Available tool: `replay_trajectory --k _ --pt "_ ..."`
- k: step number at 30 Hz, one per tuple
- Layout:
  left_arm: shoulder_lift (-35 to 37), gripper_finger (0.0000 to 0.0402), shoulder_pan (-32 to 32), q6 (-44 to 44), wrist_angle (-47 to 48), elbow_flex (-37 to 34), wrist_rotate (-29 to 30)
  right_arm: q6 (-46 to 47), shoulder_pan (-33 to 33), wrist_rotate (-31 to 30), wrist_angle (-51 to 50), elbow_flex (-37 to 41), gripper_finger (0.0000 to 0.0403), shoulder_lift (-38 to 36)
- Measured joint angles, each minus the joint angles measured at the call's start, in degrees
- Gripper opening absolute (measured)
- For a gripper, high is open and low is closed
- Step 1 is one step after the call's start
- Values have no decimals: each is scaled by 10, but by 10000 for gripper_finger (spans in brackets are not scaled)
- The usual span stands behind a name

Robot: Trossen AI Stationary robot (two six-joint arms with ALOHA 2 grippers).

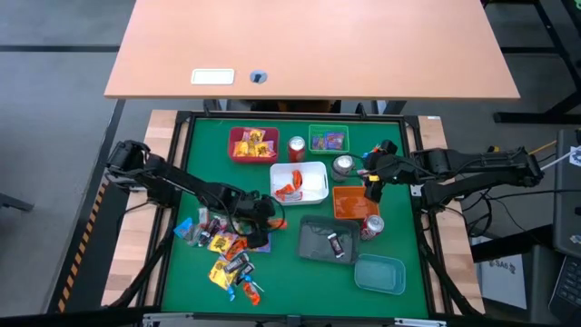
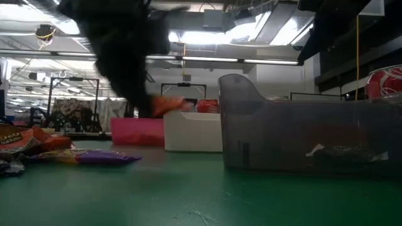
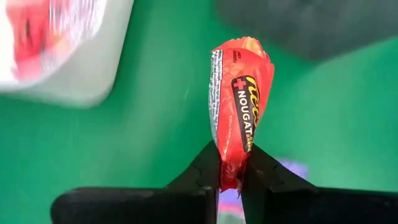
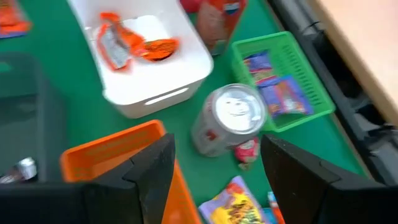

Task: Sort candy
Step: Put the orange candy into the white bin

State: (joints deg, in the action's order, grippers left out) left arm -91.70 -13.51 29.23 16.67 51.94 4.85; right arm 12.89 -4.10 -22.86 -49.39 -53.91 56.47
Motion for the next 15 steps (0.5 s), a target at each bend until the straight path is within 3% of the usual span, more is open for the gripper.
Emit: replay_trajectory --k 4,11,15 --pt "0 24 17 -60 -5 51 15 -18 0 -36 0 0 237 0" --pt "2 25 65 -151 -14 103 146 -46 0 -57 0 0 237 0" --pt "2 25 99 -159 -22 103 173 -47 0 -89 -1 0 237 0"
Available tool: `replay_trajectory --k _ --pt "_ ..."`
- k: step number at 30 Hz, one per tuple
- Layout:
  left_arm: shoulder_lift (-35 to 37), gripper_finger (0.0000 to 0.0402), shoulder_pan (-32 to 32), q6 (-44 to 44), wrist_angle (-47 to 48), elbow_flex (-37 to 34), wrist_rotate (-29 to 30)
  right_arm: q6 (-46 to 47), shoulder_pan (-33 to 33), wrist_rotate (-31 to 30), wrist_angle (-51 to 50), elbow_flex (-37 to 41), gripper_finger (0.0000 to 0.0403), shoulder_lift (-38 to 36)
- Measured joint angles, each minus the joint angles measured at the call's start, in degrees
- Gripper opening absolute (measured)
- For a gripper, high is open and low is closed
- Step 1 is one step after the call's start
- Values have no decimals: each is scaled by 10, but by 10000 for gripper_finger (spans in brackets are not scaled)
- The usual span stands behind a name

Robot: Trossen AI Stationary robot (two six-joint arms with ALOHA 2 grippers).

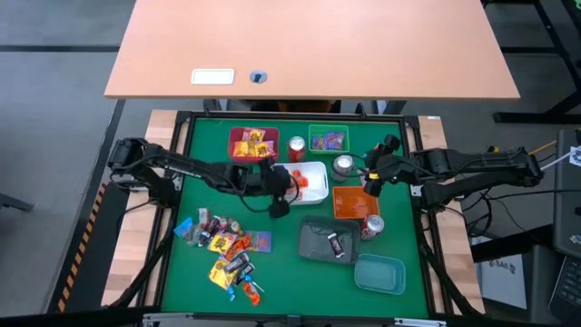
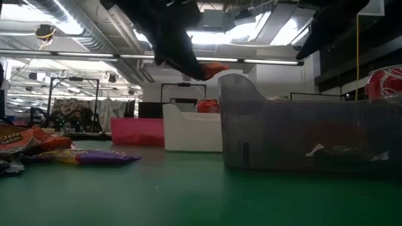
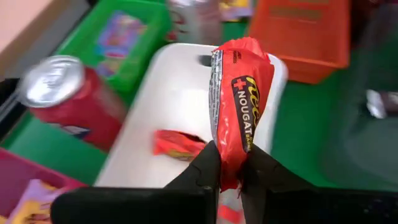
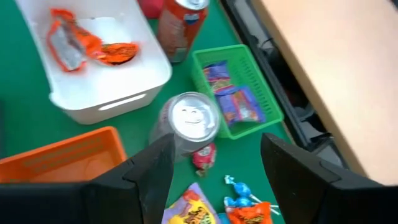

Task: Sort candy
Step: Put the orange candy into the white bin

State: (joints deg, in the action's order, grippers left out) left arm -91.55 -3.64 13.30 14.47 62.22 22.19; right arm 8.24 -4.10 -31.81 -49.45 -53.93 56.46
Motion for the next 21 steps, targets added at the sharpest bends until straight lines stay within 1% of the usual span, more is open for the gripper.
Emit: replay_trajectory --k 3,8,11,15,18,21 --pt "0 25 21 0 -2 0 0 0 3 -17 0 0 237 0" --pt "0 30 41 0 -6 0 -1 0 47 -17 0 0 237 0" --pt "0 48 48 0 -5 0 -2 0 90 -16 0 0 237 0" --pt "0 83 55 0 -5 0 -2 -1 157 -16 0 0 237 0" --pt "0 103 57 0 -5 0 -2 -26 213 9 0 0 237 0" --pt "0 112 57 0 -5 0 -2 -47 274 59 5 0 237 0"
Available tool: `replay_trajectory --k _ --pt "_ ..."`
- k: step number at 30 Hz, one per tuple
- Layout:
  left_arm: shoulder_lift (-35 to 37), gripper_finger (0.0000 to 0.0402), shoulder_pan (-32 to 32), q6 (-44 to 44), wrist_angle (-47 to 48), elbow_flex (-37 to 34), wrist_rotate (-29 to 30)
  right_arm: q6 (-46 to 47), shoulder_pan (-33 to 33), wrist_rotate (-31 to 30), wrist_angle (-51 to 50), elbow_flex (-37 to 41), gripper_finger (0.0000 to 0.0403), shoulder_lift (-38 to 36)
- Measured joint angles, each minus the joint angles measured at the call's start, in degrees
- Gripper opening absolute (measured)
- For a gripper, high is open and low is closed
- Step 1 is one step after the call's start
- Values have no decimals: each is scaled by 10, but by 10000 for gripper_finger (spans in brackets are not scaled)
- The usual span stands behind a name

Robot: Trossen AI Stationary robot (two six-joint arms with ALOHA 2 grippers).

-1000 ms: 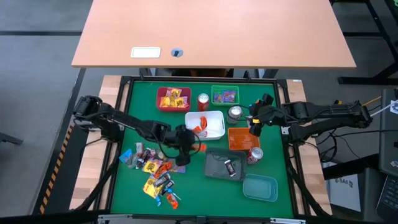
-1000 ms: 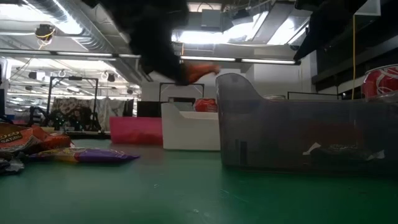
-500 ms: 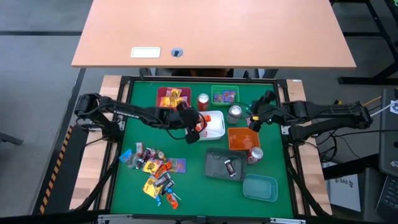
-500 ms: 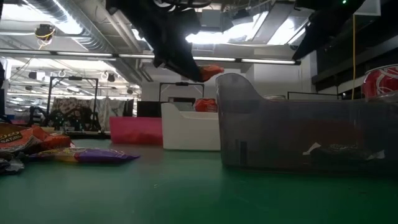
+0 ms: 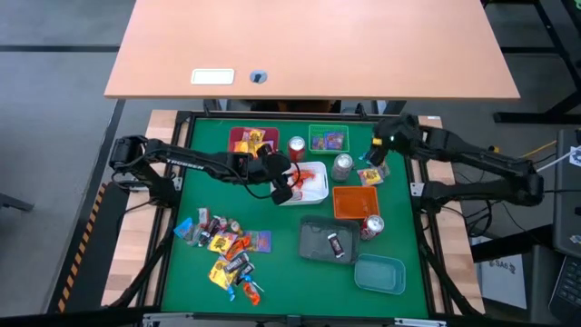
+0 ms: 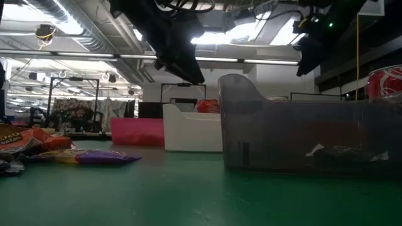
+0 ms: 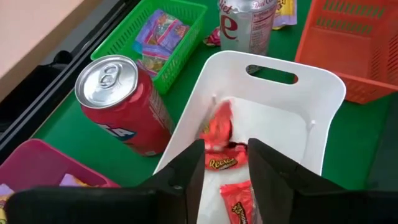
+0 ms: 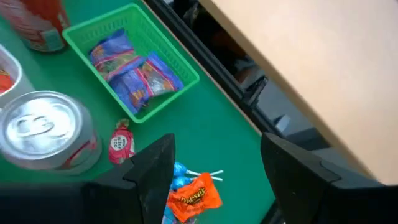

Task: Sort candy
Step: Put the orange candy into the white bin, then put the light blue candy into the orange bin

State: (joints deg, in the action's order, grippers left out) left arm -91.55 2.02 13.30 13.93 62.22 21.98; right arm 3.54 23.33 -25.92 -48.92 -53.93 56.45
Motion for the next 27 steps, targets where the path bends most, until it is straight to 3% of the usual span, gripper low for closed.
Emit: replay_trajectory --k 9,12,18,27 --pt "0 114 0 0 0 0 0 -60 182 212 69 0 237 43" --pt "0 114 0 0 0 0 0 -72 227 258 70 0 237 80" --pt "0 114 0 0 0 0 0 -101 271 270 62 0 237 171" --pt "0 114 -1 0 2 0 0 -261 273 270 2 0 237 261"
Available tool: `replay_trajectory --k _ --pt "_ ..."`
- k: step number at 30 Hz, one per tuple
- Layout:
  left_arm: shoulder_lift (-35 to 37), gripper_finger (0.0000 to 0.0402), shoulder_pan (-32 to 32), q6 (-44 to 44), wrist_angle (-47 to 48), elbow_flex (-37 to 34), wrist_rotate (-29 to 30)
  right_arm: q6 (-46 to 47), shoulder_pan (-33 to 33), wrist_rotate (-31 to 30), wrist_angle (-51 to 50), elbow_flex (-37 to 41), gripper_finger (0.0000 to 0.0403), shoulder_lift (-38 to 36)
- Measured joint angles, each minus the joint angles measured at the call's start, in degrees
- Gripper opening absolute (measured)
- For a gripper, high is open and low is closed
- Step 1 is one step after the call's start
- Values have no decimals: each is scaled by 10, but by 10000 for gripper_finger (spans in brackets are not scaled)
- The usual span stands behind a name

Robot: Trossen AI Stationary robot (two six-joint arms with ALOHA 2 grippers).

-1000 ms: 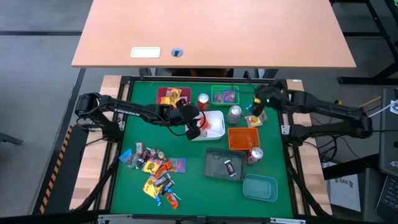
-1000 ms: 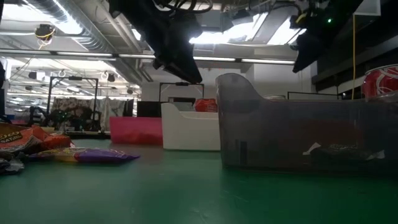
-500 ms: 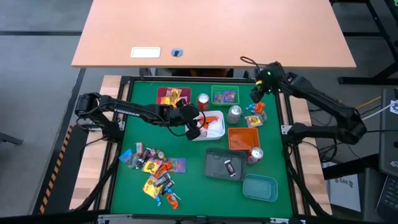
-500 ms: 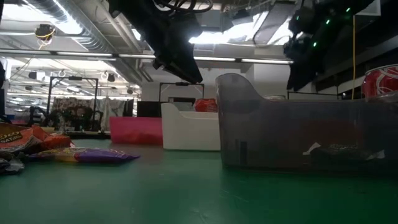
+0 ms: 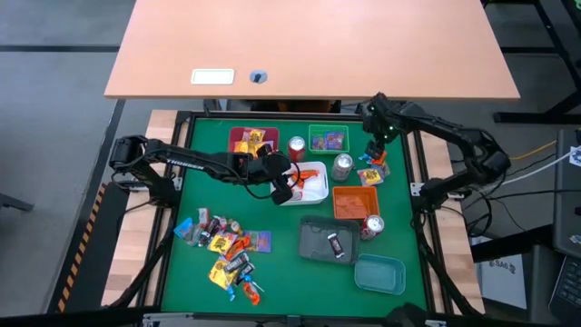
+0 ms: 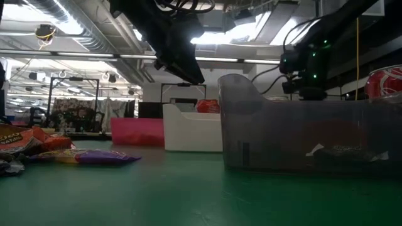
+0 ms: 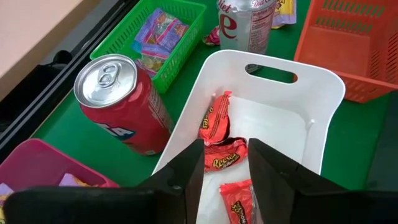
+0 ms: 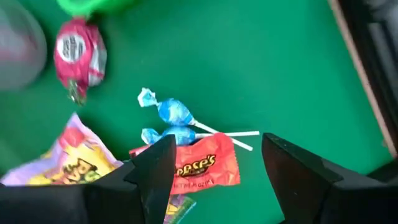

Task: Sort candy
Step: Put the light blue candy into the orange bin

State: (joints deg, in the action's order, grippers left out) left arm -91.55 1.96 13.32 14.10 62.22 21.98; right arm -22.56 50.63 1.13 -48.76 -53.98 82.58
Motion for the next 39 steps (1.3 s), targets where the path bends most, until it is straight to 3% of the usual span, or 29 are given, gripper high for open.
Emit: replay_trajectory --k 16,34,39 --pt "0 114 -3 0 0 0 0 -101 0 26 -3 1 237 76" --pt "0 114 -3 0 0 0 0 -184 0 48 24 1 237 89" --pt "0 114 -3 0 0 0 0 -185 0 79 30 18 237 89"
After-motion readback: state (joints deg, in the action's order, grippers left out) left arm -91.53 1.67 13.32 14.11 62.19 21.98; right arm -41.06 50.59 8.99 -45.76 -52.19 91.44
